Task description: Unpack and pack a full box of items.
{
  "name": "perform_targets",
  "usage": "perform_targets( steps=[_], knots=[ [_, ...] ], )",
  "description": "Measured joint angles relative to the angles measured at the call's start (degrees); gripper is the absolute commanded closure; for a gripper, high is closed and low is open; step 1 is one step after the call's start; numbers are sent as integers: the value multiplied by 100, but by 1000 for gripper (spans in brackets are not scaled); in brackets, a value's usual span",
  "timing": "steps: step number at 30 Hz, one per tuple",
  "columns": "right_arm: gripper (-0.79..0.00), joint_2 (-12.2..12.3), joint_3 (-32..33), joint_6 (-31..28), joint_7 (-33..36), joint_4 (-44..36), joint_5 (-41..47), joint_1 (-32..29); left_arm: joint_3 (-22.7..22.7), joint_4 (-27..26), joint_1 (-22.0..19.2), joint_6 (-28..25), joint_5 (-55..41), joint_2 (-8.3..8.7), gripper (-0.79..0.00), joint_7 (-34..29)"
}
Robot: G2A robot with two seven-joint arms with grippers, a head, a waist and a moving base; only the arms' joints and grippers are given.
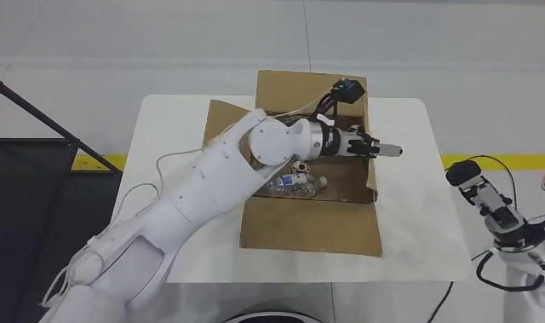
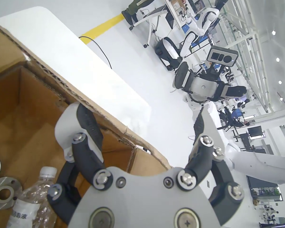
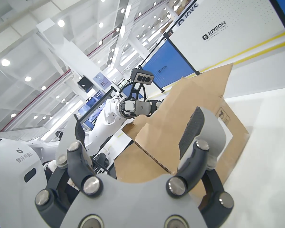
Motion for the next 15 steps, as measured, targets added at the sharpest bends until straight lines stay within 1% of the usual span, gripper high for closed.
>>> perform_targets(
  steps=[5, 11, 15],
  knots=[
    [-785, 3, 28, 33, 1, 11, 21, -34, 383, 607, -351, -204, -190, -345, -785, 120],
    [-785, 3, 28, 31, 1, 11, 21, -34, 787, 1361, -588, -653, -275, -766, -785, 287],
    [-785, 3, 28, 31, 1, 11, 21, -34, 999, 1834, -680, -853, -342, -1049, -785, 354]
  ],
)
